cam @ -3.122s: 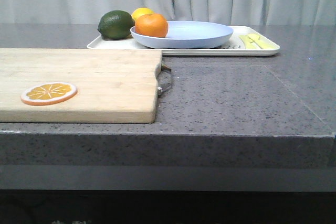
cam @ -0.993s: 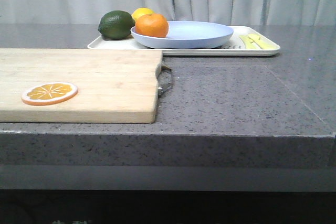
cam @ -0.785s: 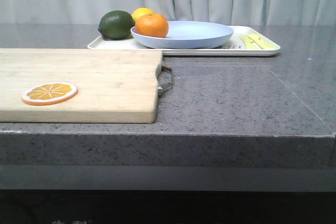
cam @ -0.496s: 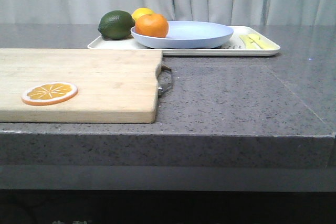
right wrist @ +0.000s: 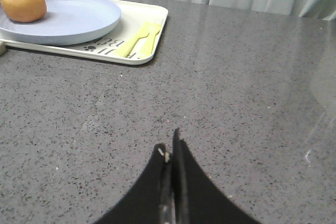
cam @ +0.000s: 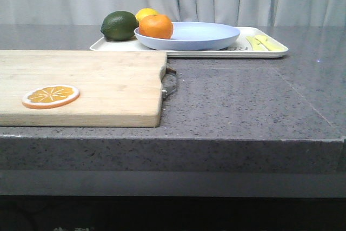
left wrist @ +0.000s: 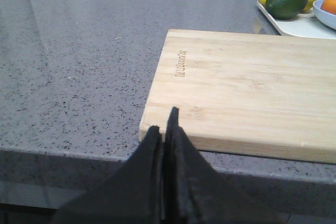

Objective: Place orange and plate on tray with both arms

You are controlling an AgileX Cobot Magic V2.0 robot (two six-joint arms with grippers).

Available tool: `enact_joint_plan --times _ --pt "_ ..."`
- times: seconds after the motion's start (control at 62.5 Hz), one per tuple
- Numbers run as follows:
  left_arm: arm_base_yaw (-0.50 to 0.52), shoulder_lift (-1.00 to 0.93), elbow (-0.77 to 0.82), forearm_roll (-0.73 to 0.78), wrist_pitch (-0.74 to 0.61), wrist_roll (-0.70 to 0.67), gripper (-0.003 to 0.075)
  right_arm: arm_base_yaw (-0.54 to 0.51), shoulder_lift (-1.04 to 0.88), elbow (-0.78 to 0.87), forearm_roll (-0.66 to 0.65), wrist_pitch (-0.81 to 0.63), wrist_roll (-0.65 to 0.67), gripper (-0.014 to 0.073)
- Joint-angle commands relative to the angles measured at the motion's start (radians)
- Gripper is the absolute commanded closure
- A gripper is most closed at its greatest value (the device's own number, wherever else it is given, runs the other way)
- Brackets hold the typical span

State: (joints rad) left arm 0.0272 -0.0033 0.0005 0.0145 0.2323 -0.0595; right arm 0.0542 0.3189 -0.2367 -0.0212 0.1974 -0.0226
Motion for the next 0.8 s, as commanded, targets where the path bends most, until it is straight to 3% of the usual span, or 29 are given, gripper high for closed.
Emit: enact_joint_plan --times 0.0,0.272,0.4,0.785 --pt "0.003 -0.022 0.005 0.0 -0.086 -0.007 0.0738 -0.008 -0.009 0.032 -0.008 -0.151 -0.016 0.0655" --pt "0.003 -0.022 0.005 0.0 -0.086 -0.007 0.0738 -0.008 -0.175 0.263 -0.008 -0.197 -0.016 0.0655" --pt "0.003 -0.022 0.005 0.0 -0.086 -0.007 0.0738 -0.008 -0.228 0.256 -0.008 -0.113 -0.016 0.0655" --pt "0.003 -0.022 0.005 0.0 -0.086 -0.007 0.0738 -0.008 -0.336 0.259 -0.008 -0.103 -0.016 0.0655"
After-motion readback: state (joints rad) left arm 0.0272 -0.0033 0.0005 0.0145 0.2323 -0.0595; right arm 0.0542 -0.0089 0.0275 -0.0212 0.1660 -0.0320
